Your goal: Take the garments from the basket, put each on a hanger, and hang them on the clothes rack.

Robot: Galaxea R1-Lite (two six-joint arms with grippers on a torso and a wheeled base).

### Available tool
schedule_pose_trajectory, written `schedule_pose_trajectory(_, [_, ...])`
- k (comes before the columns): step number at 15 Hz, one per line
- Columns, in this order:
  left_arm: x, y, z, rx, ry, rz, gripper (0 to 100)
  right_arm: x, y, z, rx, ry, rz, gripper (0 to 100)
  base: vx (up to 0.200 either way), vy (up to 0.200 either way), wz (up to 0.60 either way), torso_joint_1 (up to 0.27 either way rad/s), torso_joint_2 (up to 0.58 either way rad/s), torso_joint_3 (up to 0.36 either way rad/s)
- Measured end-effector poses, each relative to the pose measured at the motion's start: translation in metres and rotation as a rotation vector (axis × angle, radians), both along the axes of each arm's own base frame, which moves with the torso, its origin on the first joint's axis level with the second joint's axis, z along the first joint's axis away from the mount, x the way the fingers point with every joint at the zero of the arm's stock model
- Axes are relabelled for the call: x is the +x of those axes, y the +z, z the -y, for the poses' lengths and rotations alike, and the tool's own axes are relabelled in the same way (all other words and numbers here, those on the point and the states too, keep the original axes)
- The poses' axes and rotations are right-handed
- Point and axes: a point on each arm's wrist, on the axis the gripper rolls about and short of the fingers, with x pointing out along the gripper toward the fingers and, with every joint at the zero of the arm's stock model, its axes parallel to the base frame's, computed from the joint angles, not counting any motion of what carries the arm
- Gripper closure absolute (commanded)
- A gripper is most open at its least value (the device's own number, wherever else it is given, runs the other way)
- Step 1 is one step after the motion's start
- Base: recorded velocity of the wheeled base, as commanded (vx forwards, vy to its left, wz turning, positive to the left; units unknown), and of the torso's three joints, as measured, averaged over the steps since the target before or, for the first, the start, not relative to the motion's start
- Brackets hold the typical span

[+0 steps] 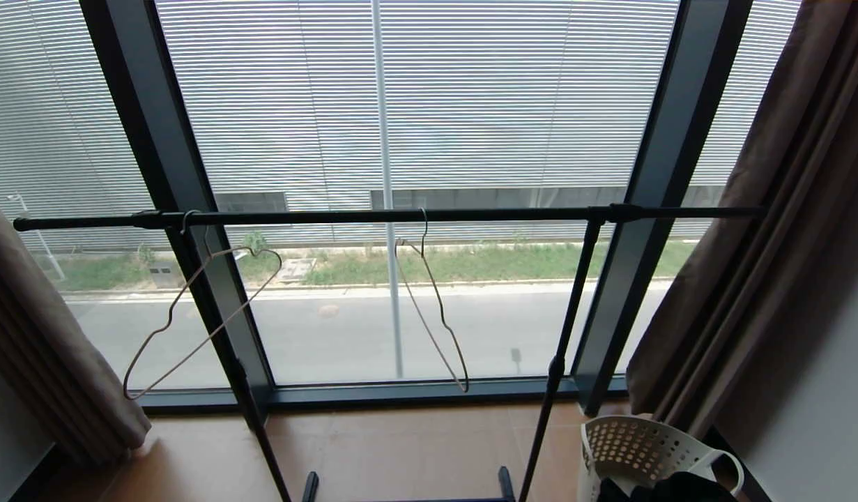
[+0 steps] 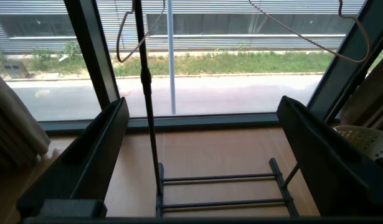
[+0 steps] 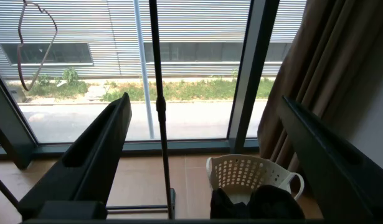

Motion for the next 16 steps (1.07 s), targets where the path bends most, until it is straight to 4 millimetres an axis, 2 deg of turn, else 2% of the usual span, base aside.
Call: schedule_pose_trajectory(16, [0.0000,0.0001,0.0000,0.002,0.000,0.001,0,-0.0001,0.0002,0.0001,-0.001,-0.003,0.003,0,0.000,0.000,0.00,-0.003,0.01,0.005])
